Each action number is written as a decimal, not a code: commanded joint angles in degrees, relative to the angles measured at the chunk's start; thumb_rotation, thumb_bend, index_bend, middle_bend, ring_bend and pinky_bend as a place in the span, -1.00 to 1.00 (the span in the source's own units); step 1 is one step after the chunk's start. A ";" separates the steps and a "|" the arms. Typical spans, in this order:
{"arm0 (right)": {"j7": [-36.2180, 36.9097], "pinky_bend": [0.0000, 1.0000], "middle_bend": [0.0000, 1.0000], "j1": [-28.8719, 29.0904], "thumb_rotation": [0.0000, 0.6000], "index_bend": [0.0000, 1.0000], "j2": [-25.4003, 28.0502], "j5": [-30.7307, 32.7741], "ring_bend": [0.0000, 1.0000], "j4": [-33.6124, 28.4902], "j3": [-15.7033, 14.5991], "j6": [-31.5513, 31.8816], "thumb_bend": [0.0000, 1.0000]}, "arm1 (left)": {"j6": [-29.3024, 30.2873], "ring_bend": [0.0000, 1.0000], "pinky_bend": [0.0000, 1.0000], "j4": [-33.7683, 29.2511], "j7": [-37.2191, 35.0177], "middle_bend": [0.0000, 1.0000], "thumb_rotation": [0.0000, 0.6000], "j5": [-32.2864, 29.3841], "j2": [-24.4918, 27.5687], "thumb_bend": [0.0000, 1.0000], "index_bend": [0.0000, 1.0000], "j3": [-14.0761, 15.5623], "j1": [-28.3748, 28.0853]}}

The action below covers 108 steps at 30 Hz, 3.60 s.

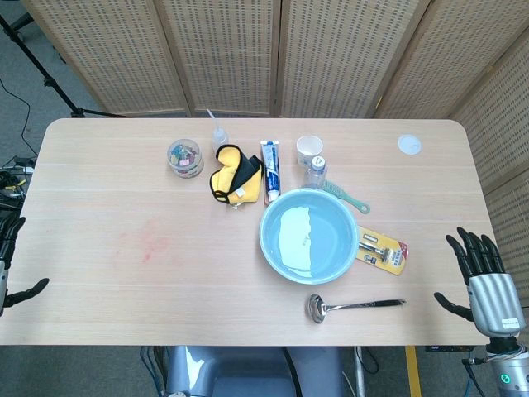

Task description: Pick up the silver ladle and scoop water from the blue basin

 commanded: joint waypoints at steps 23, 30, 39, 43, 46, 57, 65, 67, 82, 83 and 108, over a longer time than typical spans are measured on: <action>5.22 0.82 0.63 6.89 1.00 -0.85 -0.15 -10.30 0.47 2.04 -5.82 -9.21 -1.00 | 0.33 -1.00 -0.88 0.71 0.47 -1.00 1.00 1.40 -0.60 -1.00 -1.00 -0.06 -0.50; 1.42 1.00 0.91 9.96 1.00 -0.55 -2.68 -9.79 0.78 2.13 -6.85 -16.19 -1.00 | -0.04 -1.00 -0.88 0.76 -0.59 -1.00 1.00 0.64 -0.16 -1.00 -1.00 -0.33 -0.52; -8.94 1.00 0.99 11.76 1.00 -0.29 -7.76 -4.16 0.84 -0.93 -6.11 -24.14 -0.96 | -0.54 -1.00 -0.88 0.92 -2.19 -1.00 1.00 -0.24 0.45 -1.00 -1.00 -0.66 -0.56; -13.60 1.00 0.99 11.99 1.00 -0.24 -10.03 -0.20 0.85 -1.00 -5.07 -26.47 -0.81 | -0.77 -1.00 -0.88 1.03 -2.63 -1.00 1.00 -0.52 0.62 -1.00 -1.00 -0.76 -0.61; -15.86 1.00 0.99 12.08 1.00 -0.18 -11.12 2.22 0.85 -0.73 -4.44 -27.44 -0.58 | -0.95 -1.00 -0.88 1.03 -2.72 -1.00 1.00 -0.64 0.67 -1.00 -1.00 -0.79 -0.67; -16.32 1.00 0.99 11.26 1.00 -0.15 -12.25 5.49 0.85 1.45 -4.97 -27.47 -0.37 | -0.81 -1.00 -0.88 0.87 -2.65 -1.00 1.00 -0.69 0.77 -1.00 -1.00 -0.85 -0.60; -15.00 1.00 0.99 10.79 1.00 -0.15 -14.14 4.83 0.85 5.72 -5.73 -26.03 -0.33 | -0.68 -1.00 -0.88 0.72 -2.53 -1.00 1.00 -0.72 0.65 -1.00 -1.00 -0.92 -0.57; -14.80 1.00 0.99 10.70 1.00 -0.15 -14.87 4.63 0.85 7.29 -5.80 -25.58 -0.33 | -0.80 -1.00 -0.88 0.72 -2.35 -1.00 1.00 -0.77 0.57 -1.00 -1.00 -0.93 -0.63; -11.73 1.00 0.99 9.64 1.00 -0.15 -18.56 3.99 0.85 15.95 -7.03 -23.79 -0.33 | -0.92 -1.00 -0.88 0.66 -1.85 -1.00 1.00 -0.78 0.31 -1.00 -1.00 -0.92 -0.71; -11.41 1.00 0.99 9.60 1.00 -0.15 -18.70 3.81 0.85 16.27 -7.18 -23.68 -0.33 | -1.01 -1.00 -0.88 0.64 -1.91 -1.00 1.00 -0.79 0.31 -1.00 -1.00 -0.89 -0.74; -7.94 1.00 0.99 9.96 1.00 -0.13 -22.15 3.74 0.85 23.14 -7.96 -25.15 -0.29 | -1.92 -1.00 -0.88 1.04 -1.67 -1.00 1.00 -1.19 0.02 -1.00 -1.00 -0.90 -1.13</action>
